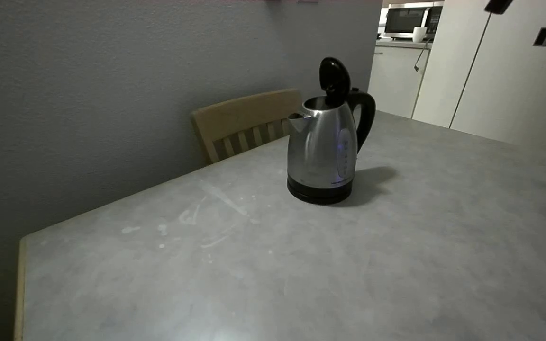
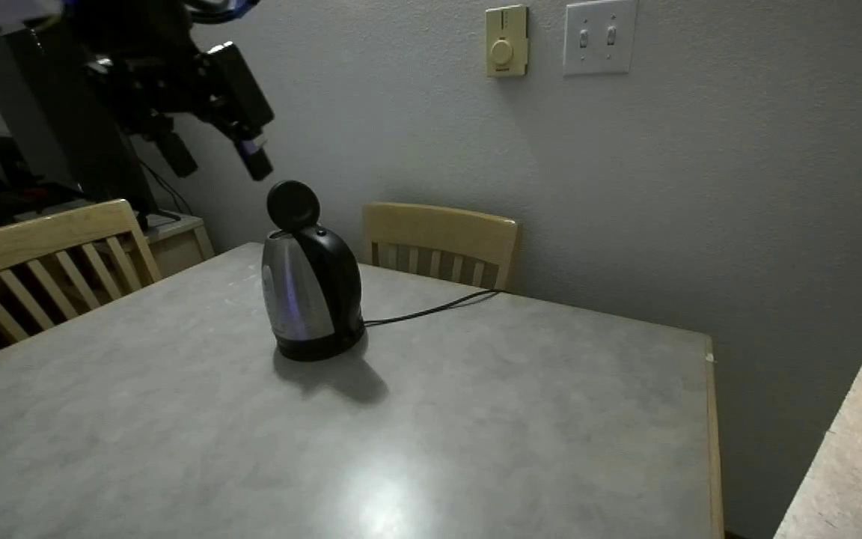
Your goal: Close the lid of the kettle
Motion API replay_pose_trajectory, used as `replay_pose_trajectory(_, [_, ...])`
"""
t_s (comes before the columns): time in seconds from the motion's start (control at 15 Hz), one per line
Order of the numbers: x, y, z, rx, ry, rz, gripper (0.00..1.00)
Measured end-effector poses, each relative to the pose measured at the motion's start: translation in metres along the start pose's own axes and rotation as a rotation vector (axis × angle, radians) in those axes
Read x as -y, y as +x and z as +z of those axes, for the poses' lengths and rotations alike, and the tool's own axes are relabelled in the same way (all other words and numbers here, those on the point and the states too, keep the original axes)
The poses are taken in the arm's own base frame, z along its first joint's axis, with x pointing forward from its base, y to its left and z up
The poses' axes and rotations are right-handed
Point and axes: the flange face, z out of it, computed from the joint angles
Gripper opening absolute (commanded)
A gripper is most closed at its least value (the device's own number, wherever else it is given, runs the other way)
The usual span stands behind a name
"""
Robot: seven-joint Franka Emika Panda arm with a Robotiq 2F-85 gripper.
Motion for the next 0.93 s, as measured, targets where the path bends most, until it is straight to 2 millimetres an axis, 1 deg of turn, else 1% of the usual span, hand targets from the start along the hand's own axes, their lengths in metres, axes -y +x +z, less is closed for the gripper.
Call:
replay_pose_trajectory(0.13, [-0.006, 0.018, 0.017, -0.09, 0.024, -0.043, 1.0])
replay_pose_trajectory(0.2, [-0.005, 0.029, 0.025, -0.12, 0.043, -0.074, 1.0])
replay_pose_trajectory(0.47, [0.012, 0.081, 0.048, -0.176, 0.125, -0.213, 1.0])
replay_pose_trajectory(0.67, [0.023, 0.114, 0.064, -0.156, 0.172, -0.281, 1.0])
replay_pose_trajectory(0.8, [0.025, 0.127, 0.073, -0.135, 0.19, -0.298, 1.0])
replay_pose_trajectory(0.93, [0.026, 0.127, 0.074, -0.134, 0.192, -0.296, 1.0])
